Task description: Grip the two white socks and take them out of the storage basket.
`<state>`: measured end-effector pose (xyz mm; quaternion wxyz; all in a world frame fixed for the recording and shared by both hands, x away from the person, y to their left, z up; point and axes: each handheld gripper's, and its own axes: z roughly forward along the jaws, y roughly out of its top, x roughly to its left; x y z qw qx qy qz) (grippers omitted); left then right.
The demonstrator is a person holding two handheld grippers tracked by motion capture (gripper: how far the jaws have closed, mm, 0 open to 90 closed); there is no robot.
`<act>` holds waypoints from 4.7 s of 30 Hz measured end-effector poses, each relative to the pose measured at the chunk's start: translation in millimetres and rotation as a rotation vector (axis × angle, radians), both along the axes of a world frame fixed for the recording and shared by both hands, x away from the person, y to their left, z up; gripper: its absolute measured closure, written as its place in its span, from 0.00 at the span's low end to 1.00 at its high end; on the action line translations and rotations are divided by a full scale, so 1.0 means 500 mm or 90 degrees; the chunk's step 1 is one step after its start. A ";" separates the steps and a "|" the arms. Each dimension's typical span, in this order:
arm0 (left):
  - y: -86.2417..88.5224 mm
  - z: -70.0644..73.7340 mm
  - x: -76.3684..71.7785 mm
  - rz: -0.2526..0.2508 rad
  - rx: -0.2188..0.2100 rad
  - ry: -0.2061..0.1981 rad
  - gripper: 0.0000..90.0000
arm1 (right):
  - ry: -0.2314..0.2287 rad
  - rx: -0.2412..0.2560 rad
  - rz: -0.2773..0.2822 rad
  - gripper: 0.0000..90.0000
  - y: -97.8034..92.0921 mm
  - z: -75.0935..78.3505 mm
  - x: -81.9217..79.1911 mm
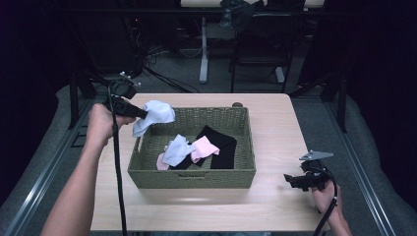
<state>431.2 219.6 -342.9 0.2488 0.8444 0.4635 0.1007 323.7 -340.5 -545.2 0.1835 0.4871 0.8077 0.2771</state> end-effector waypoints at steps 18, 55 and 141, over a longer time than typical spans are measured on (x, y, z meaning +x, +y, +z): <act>0.125 -0.031 -0.023 0.097 0.013 0.004 0.96 | 0.002 0.001 0.003 0.16 0.001 -0.001 0.000; 0.249 -0.222 -0.045 0.225 0.002 0.048 0.96 | 0.001 0.006 0.007 0.16 -0.001 -0.002 -0.001; -0.134 -0.295 0.095 0.018 -0.033 0.081 0.17 | 0.004 0.013 -0.004 0.16 -0.010 0.003 -0.003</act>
